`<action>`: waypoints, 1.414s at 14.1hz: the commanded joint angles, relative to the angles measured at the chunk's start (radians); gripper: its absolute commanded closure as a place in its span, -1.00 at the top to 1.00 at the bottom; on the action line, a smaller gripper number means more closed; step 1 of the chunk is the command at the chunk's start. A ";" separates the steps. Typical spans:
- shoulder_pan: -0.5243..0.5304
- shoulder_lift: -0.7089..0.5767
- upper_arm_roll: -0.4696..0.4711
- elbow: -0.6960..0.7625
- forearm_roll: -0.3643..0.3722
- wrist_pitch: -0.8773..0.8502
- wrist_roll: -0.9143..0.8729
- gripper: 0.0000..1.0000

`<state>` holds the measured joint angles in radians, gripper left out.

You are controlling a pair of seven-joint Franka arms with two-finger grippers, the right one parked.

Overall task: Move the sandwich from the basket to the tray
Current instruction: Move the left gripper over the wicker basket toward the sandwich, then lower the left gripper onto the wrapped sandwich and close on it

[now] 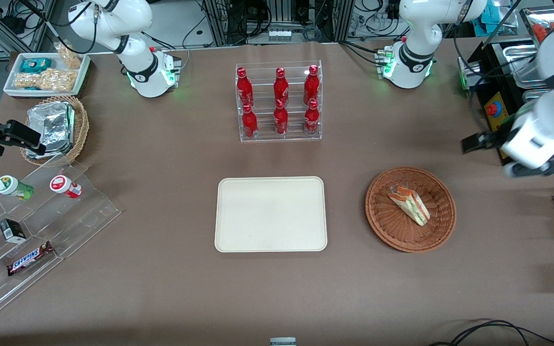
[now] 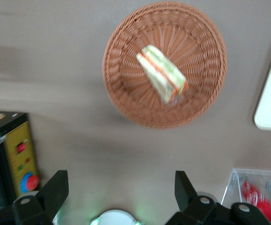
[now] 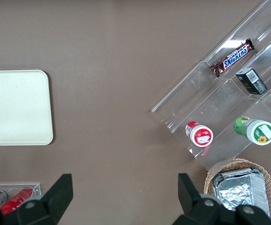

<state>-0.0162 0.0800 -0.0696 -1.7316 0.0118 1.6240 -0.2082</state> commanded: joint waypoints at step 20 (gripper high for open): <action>-0.097 0.311 -0.022 -0.236 0.048 0.614 -1.140 -0.75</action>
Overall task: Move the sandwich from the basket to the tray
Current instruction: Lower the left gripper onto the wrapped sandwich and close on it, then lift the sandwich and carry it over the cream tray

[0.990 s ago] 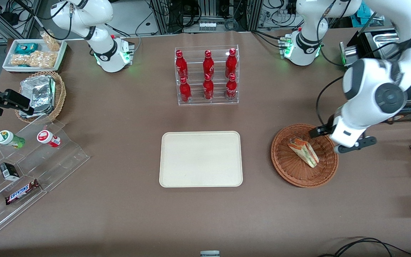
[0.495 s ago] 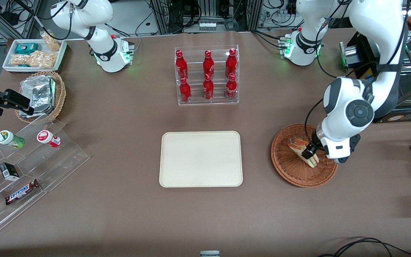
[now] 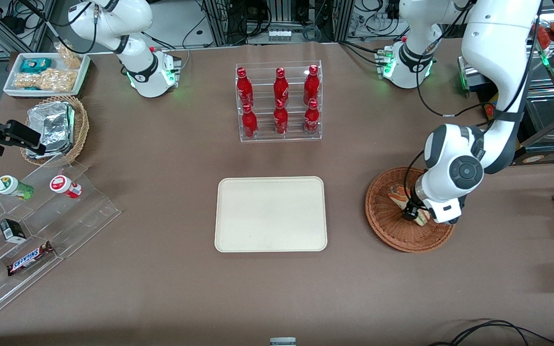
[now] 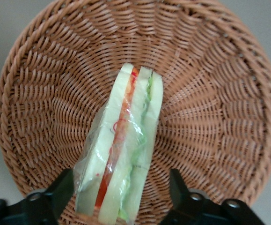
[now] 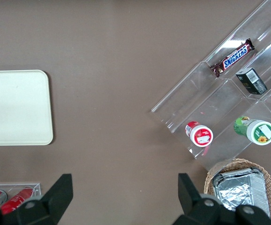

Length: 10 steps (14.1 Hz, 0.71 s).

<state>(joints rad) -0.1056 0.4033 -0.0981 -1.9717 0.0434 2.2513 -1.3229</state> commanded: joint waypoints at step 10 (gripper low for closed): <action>-0.052 -0.039 -0.098 0.187 0.010 -0.191 0.363 -1.00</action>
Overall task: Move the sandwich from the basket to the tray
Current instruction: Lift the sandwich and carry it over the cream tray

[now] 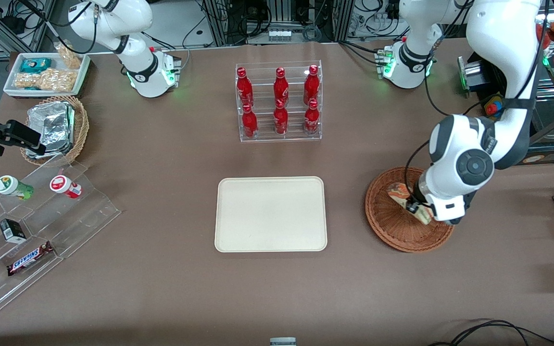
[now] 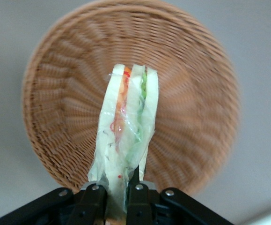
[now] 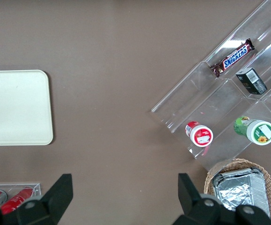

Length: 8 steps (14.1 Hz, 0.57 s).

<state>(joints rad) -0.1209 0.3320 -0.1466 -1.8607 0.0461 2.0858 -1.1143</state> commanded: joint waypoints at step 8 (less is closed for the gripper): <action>-0.310 0.411 -0.057 0.559 0.003 -0.061 0.265 -0.99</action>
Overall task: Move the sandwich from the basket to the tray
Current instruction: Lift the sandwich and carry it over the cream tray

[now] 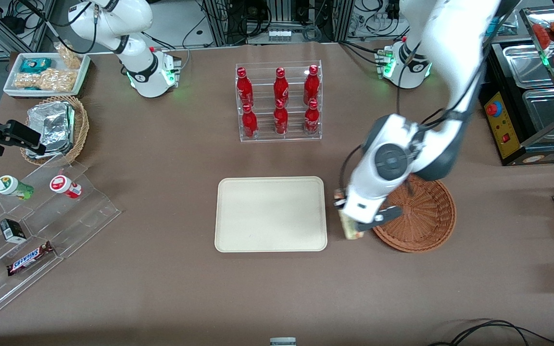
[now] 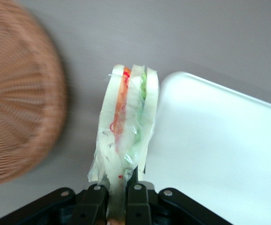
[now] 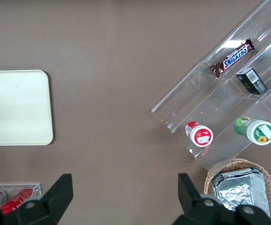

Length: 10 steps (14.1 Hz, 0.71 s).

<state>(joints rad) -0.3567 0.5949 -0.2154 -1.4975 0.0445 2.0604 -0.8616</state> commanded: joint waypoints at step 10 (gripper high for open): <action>-0.266 0.364 0.021 0.430 0.064 0.024 -0.034 -1.00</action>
<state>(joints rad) -0.6053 0.9210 -0.2076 -1.1194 0.0610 2.0780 -0.8837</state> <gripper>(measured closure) 0.859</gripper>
